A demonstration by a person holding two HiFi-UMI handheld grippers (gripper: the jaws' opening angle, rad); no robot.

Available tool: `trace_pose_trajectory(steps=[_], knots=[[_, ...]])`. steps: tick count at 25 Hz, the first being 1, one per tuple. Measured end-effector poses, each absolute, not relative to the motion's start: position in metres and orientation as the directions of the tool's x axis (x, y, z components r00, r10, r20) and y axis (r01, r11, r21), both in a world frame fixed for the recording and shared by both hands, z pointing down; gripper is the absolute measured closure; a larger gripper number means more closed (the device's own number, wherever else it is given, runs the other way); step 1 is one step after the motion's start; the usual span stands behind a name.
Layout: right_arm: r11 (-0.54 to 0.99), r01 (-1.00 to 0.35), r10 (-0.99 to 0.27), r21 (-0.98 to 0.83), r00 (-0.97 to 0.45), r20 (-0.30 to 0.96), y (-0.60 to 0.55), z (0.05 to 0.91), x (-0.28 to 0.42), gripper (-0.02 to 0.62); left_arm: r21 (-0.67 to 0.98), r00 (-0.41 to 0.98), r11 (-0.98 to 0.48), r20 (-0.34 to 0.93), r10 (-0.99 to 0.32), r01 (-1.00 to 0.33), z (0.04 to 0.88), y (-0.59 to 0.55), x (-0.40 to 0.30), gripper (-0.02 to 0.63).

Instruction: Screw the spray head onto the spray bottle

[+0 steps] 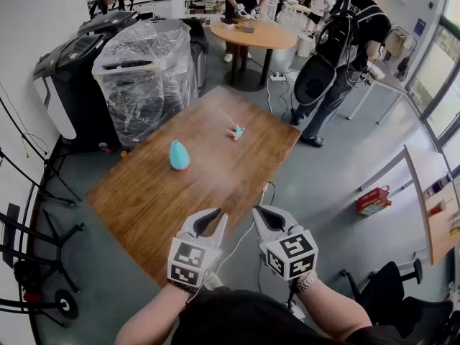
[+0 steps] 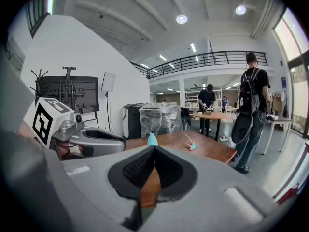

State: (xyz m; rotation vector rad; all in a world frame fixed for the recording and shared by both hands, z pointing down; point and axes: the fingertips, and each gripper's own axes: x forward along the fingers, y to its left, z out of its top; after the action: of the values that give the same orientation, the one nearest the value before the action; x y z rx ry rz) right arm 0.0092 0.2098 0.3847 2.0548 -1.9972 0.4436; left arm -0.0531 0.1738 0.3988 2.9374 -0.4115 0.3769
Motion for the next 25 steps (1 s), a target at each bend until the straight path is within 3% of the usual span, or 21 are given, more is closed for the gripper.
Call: trace_pose_trajectory(steps=[14, 25], knots=[[-0.004, -1.0, -0.911, -0.031, -0.009, 0.413, 0.117, 0.389, 0.064, 0.601, 0.066, 0.915, -0.959, 0.325, -0.24, -0.275, 0.403, 0.096, 0.001, 0.502], [0.115, -0.99, -0.855, -0.087, -0.143, 0.498, 0.035, 0.445, 0.158, 0.601, 0.086, 0.843, -0.929, 0.458, -0.283, -0.359, 0.472, 0.008, 0.107, 0.483]])
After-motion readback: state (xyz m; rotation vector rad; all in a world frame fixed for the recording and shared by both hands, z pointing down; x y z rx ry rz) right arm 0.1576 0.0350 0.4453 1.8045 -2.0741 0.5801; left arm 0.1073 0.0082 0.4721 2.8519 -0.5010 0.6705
